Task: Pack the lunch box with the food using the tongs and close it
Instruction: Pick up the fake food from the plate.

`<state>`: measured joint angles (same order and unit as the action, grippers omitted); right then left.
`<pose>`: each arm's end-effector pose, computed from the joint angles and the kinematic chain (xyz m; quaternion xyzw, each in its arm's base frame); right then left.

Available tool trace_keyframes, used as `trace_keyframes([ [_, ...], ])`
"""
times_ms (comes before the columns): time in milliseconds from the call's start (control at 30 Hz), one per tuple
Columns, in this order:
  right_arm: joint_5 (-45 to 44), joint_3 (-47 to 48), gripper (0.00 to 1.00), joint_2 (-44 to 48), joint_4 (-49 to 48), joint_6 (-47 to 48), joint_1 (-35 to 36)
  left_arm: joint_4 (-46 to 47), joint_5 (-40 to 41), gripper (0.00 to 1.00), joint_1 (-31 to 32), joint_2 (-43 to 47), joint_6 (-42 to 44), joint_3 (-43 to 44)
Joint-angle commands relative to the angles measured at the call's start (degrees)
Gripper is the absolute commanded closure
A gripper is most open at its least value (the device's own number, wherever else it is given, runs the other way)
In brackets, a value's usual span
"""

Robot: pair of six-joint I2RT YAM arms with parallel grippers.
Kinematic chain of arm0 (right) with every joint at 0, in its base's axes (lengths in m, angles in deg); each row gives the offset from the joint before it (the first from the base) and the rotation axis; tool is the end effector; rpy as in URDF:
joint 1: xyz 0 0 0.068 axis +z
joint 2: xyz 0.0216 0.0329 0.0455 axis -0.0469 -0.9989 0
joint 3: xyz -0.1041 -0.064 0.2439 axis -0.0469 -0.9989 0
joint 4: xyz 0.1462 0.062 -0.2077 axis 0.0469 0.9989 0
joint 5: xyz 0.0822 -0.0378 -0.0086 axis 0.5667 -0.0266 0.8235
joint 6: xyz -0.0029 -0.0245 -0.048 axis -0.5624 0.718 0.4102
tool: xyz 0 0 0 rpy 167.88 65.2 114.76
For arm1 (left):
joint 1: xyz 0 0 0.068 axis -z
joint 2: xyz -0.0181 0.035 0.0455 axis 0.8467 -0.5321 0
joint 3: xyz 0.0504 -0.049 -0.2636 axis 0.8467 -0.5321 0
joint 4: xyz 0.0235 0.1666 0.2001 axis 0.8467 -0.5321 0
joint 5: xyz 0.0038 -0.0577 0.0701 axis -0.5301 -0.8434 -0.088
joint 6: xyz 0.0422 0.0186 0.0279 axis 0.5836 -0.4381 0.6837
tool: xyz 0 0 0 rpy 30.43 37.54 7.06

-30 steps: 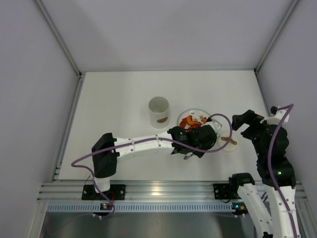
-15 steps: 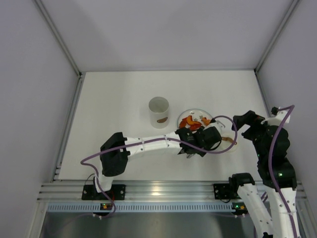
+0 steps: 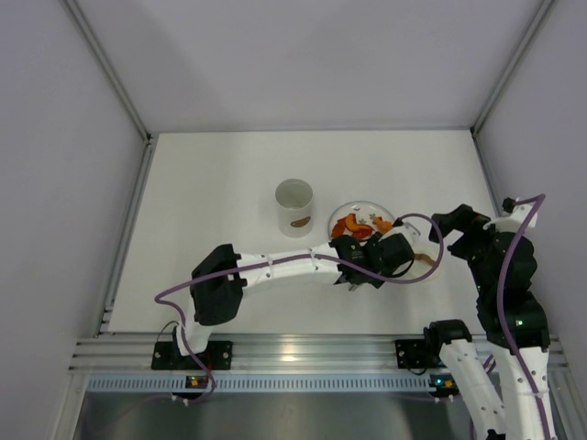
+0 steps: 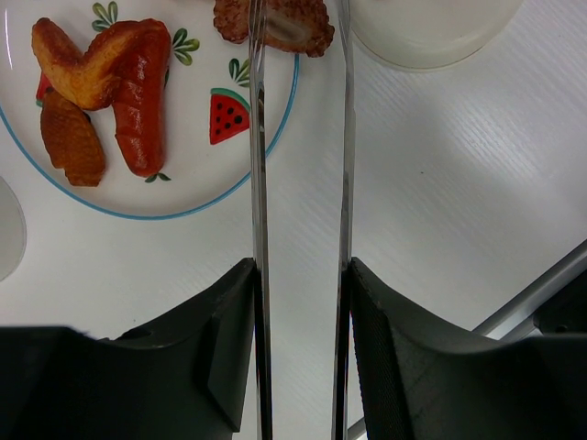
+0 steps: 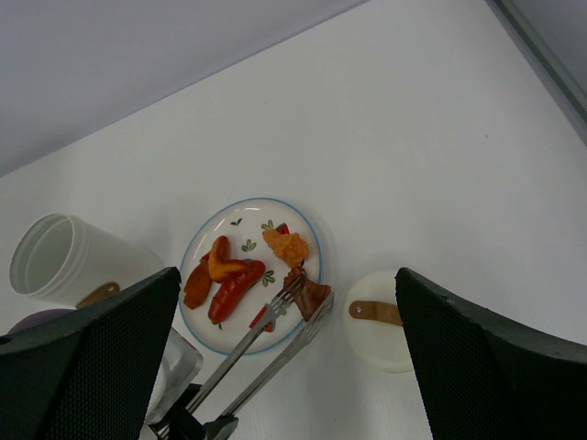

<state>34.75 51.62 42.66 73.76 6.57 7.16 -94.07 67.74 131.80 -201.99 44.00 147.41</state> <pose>0.0830 0.0009 0.3562 0.1834 0.7656 0.0935 0.6095 0.1362 -0.4269 0.2570 0.3762 0.8568 -0.1045 0.3370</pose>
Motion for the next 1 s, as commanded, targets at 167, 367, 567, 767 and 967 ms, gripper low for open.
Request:
trace_keyframes([
  [167, -0.28, 2.17, 0.0, 0.17, 0.68, 0.87, -0.78, -0.21, 1.86, 0.52, 0.31, -0.58, 0.46, 2.45],
  [367, -0.19, 2.17, 0.0, 0.17, 0.59, 0.96, -0.87, -1.09, 2.56, 0.53, 0.31, -1.1, 0.37, 2.45],
  [567, -0.19, 2.25, 0.01, -0.1, 0.42, 1.05, -0.78, -1.09, 3.09, 0.57, 0.31, -1.02, 0.37, 2.36],
  [767, -0.37, 2.69, 0.01, -0.19, 0.42, 1.13, -0.69, -1.09, 3.53, 0.64, 0.31, -0.49, 0.28, 2.19],
  [967, -0.28, 2.78, 0.01, -0.36, 0.42, 1.22, -0.87, -1.27, 4.41, 0.7, 0.31, 0.39, 0.37, 1.92],
])
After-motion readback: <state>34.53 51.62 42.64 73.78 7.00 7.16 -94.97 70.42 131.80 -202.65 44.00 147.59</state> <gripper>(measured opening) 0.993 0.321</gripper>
